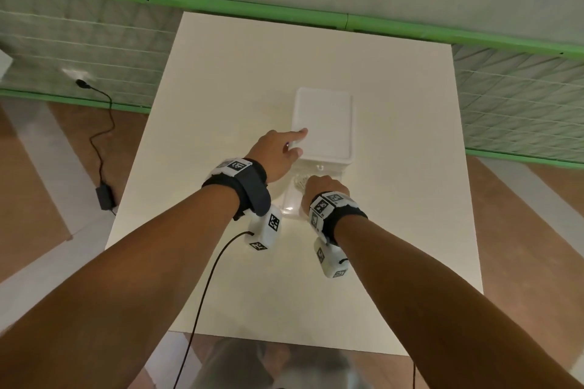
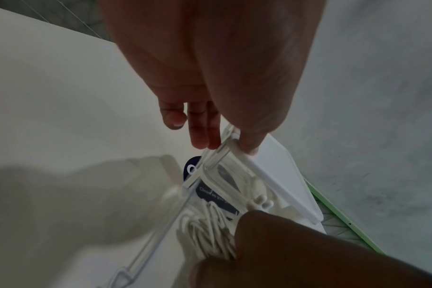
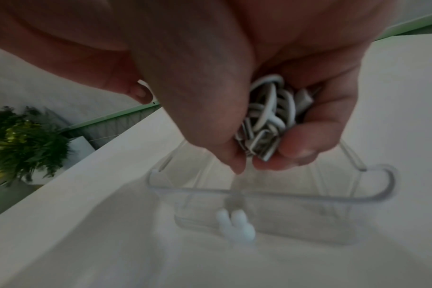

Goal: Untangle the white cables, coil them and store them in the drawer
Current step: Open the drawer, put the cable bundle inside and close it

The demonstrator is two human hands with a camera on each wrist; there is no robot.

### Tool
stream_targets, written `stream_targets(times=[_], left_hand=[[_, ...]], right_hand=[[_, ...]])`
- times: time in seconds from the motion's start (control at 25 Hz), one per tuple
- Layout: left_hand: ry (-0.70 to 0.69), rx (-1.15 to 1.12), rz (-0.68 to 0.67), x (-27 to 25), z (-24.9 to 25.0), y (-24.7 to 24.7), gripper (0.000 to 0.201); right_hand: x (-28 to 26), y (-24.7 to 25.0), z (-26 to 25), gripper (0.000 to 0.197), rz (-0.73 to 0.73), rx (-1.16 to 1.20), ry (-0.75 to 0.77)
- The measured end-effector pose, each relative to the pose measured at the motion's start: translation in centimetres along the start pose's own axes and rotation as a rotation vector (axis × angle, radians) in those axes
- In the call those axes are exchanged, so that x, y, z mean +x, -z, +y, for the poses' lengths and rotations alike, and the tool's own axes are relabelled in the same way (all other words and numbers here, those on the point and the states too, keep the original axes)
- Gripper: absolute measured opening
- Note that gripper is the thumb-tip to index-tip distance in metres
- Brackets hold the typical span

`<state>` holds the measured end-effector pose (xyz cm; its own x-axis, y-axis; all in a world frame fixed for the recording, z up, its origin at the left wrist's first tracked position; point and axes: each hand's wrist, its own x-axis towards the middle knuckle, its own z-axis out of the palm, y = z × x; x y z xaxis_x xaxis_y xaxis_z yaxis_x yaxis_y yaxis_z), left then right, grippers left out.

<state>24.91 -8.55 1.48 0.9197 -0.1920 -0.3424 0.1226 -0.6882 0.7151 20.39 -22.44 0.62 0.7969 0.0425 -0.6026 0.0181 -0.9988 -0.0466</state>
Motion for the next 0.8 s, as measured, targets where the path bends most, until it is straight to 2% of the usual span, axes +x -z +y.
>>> stream_targets(times=[0.16,0.2,0.32,0.4,0.52,0.68,0.8], left_hand=[[0.010,-0.012,0.016,0.0,-0.2,-0.1,0.048],[0.013,-0.013,0.015,0.0,0.0,-0.1,0.048],[0.011,-0.013,0.012,-0.3,0.4,0.1,0.048],[0.012,-0.014,0.009,-0.6,0.6,0.1,0.048],[0.023,-0.013,0.002,-0.7,0.7,0.2,0.048],[0.028,-0.016,-0.005,-0.7,0.6,0.1,0.048],[0.037,-0.023,-0.006,-0.6,0.6,0.1,0.048]], right_hand=[[1.1,-0.5,-0.4,0.028,0.070,0.181,-0.103],[1.5,-0.8,-0.4,0.035,0.071,0.255,-0.132],[1.6,-2.1,-0.8,0.079,0.052,0.334,-0.170],[1.2,-2.9,-0.9,0.089,0.103,0.431,-0.172],[0.4,-4.0,-0.6,0.081,0.191,0.615,-0.155],[-0.4,-6.1,-0.1,0.069,0.293,0.264,0.010],[-0.8,-5.9,0.4,0.060,0.363,0.101,-0.019]])
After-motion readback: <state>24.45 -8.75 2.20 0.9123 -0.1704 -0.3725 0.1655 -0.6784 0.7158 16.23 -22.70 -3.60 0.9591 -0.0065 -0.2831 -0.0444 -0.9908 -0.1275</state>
